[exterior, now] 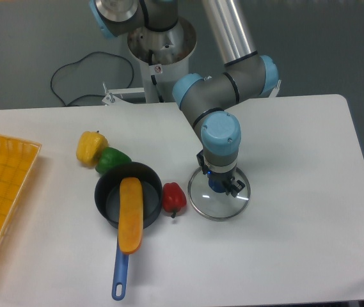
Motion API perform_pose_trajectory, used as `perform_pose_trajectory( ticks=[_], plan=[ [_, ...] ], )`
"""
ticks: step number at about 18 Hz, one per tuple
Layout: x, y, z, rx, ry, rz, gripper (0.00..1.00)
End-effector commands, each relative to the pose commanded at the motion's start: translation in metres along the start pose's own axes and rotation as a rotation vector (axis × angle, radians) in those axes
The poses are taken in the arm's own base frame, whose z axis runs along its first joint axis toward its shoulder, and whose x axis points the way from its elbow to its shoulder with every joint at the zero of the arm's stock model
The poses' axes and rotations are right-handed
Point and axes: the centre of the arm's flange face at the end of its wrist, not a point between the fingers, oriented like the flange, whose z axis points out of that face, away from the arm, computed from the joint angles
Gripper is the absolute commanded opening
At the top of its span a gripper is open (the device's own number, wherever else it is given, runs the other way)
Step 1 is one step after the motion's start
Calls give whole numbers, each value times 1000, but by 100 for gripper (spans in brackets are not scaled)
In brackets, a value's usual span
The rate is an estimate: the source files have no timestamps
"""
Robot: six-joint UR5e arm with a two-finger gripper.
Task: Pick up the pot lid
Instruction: 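Lift the glass lid up by its knob off the table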
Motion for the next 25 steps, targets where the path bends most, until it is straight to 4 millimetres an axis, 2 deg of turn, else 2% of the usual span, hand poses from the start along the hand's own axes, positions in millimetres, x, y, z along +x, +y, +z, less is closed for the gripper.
perform_pose_trajectory(
  ticks=[16,25],
  plan=[
    [-19,1,-41,18,-36,-2,63],
    [-29,14,-72,98,-28,-32,63]
  ],
)
